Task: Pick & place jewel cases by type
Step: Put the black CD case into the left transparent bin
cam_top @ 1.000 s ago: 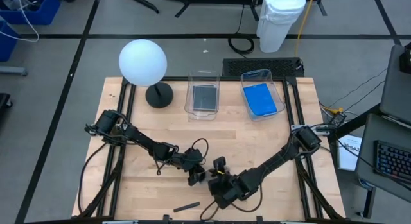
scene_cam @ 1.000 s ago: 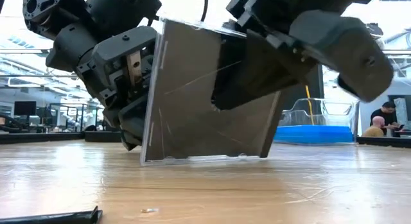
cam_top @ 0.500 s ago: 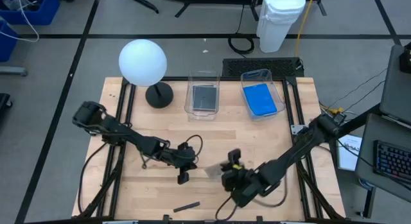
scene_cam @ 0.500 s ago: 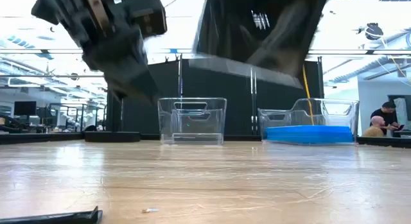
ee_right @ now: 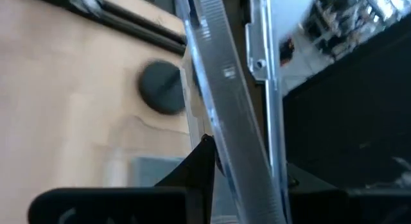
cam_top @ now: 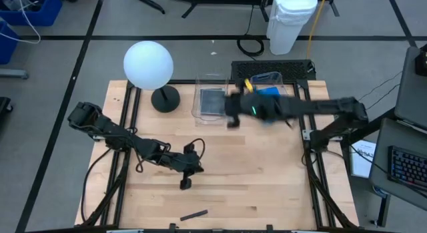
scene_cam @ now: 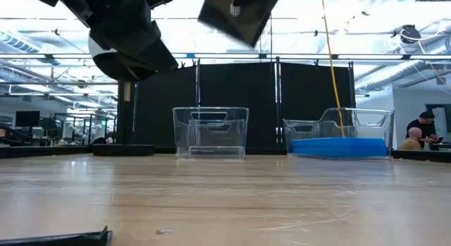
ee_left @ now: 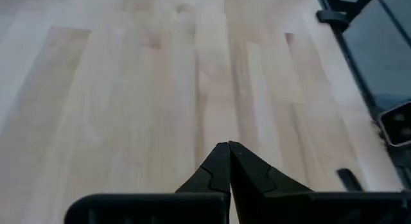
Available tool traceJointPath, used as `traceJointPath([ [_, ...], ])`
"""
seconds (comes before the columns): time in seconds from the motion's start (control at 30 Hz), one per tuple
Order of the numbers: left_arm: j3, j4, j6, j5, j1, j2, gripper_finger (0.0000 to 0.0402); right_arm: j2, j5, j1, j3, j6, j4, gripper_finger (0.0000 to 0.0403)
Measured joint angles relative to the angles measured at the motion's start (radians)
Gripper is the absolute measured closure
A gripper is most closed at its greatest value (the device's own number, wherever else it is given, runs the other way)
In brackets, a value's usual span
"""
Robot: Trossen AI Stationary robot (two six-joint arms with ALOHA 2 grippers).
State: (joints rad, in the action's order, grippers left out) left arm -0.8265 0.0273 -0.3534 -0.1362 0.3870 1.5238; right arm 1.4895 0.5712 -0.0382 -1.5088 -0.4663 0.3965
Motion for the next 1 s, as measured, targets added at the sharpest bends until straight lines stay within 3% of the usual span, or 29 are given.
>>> traceJointPath([
  [0.13,0.000,-0.019,0.008,-0.039,0.000,0.000,0.0394,0.076,-0.217,0.235,0.001,-0.044,-0.064,0.0345],
  [0.27,0.000,-0.040,0.007,-0.049,0.000,0.000,0.0394,0.210,-0.405,0.381,0.001,-0.020,-0.097,0.0345],
  [0.47,0.000,-0.060,0.006,-0.059,0.000,0.000,0.0394,0.397,-0.441,0.441,0.003,-0.083,-0.202,0.0345],
  [0.67,0.000,-0.062,0.007,-0.083,0.000,0.000,0.0394,0.478,-0.440,0.463,0.003,-0.086,-0.216,0.0342],
  [1.0,0.000,-0.060,0.003,-0.084,0.000,0.000,0.0394,0.413,-0.415,0.452,0.002,0.086,-0.215,0.0161],
])
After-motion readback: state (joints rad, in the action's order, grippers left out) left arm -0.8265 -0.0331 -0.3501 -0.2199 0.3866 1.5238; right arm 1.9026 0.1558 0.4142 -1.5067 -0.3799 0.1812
